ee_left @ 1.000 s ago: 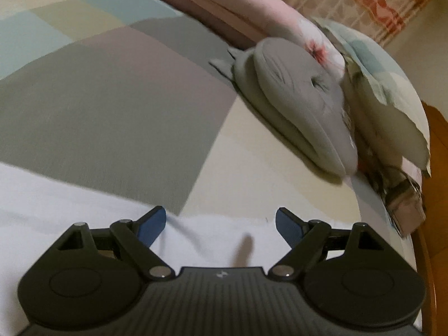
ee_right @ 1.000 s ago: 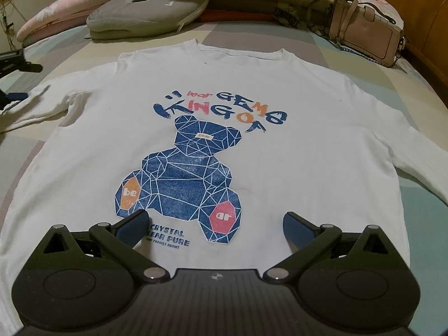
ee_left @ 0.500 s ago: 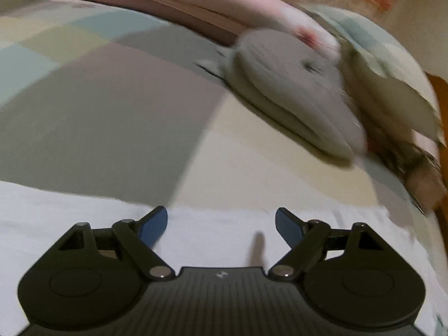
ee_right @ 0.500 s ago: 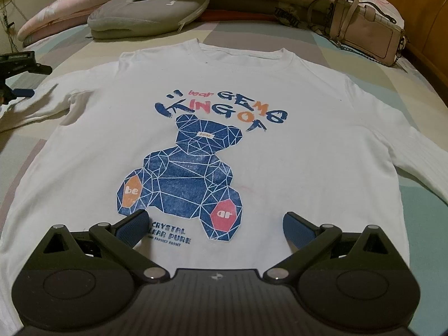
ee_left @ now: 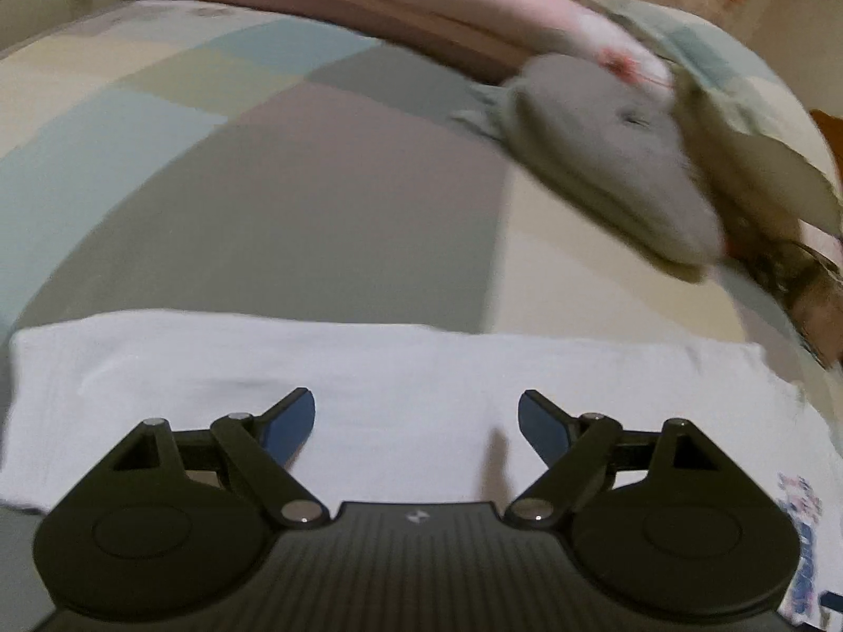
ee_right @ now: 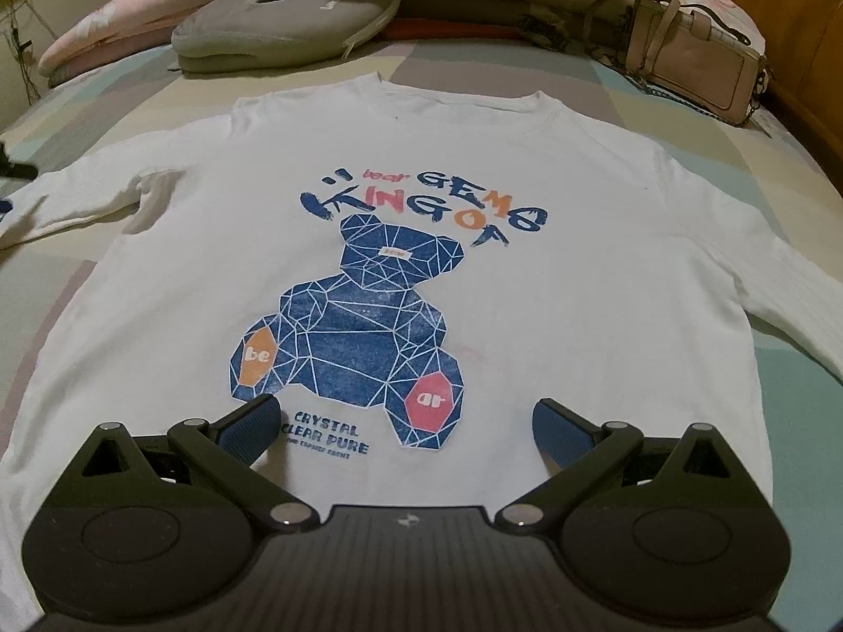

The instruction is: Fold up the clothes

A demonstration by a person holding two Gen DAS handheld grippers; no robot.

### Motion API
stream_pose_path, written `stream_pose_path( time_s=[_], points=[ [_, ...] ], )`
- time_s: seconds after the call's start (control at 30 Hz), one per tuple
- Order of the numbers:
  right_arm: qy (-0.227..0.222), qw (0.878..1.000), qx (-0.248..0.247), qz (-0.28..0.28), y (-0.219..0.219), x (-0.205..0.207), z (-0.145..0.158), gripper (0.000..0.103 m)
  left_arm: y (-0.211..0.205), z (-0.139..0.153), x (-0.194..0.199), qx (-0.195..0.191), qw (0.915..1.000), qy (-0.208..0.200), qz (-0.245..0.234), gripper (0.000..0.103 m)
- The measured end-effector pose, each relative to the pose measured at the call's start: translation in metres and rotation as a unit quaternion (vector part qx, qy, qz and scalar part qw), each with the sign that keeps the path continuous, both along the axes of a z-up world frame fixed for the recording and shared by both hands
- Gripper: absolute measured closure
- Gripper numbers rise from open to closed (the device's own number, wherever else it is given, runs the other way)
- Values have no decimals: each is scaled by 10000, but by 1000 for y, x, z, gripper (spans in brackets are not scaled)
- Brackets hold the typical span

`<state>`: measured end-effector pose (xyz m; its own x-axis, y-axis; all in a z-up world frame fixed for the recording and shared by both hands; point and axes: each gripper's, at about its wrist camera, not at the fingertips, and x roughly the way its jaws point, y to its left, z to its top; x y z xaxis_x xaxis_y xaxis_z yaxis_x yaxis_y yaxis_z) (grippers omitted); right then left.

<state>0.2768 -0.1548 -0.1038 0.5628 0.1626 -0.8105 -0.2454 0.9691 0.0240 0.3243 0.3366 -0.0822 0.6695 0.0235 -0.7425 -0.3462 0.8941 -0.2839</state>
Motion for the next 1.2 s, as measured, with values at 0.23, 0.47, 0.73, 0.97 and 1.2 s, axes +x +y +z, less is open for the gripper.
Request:
stream_pose_path(
  time_s=[0.23,0.47,0.73,0.97,1.2],
  points=[
    [-13,10000,-10,-15,0,1,-1,0,49,-4,-16,435,9933,191,1055,20],
    [-9,10000,-12,-12,-1,1,-1,0,4,12,-34,871,9962,5,58,16],
    [25,10000,66,-44,-3,-1,3,0,5,2,-54,734,9947,552,468,17],
    [14,9999,109,-18,-3,-3,4,0,-51,33,-40,805,9959,418,-8,16],
    [42,9998,155,-65,-5,-2,4,0,-132,17,12,1226,9893,308,-726,16]
  ],
)
